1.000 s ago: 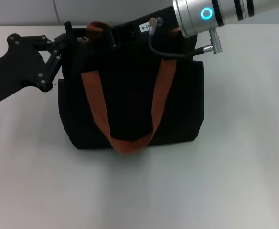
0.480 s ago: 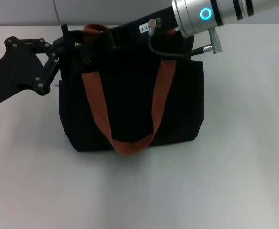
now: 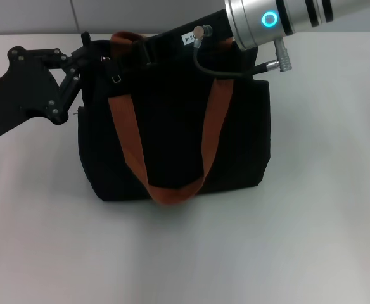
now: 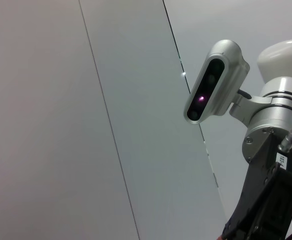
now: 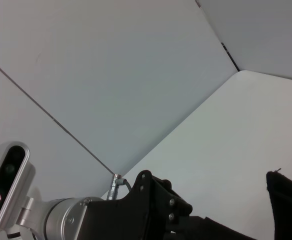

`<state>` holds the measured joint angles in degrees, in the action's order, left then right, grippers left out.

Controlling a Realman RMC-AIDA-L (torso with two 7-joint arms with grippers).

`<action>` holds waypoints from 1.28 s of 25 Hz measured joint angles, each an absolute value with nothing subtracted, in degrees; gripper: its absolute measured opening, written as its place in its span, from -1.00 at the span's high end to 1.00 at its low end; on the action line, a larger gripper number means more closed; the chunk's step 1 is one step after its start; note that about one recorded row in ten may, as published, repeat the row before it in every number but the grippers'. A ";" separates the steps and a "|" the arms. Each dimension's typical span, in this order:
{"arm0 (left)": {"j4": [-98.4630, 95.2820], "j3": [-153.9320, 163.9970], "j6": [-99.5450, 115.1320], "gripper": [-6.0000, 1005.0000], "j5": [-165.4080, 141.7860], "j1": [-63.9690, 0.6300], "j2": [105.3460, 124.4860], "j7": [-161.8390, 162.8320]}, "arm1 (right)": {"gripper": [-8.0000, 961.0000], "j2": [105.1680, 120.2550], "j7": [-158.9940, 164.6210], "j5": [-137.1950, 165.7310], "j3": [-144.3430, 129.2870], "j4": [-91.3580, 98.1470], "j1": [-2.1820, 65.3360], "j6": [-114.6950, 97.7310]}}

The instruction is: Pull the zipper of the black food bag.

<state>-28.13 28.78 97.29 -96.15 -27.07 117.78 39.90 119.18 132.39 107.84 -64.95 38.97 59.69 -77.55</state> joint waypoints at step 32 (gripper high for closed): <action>-28.12 28.65 97.88 0.89 -95.68 -26.54 117.80 39.84 | 0.98 119.29 135.43 112.35 -66.28 41.01 59.55 -75.70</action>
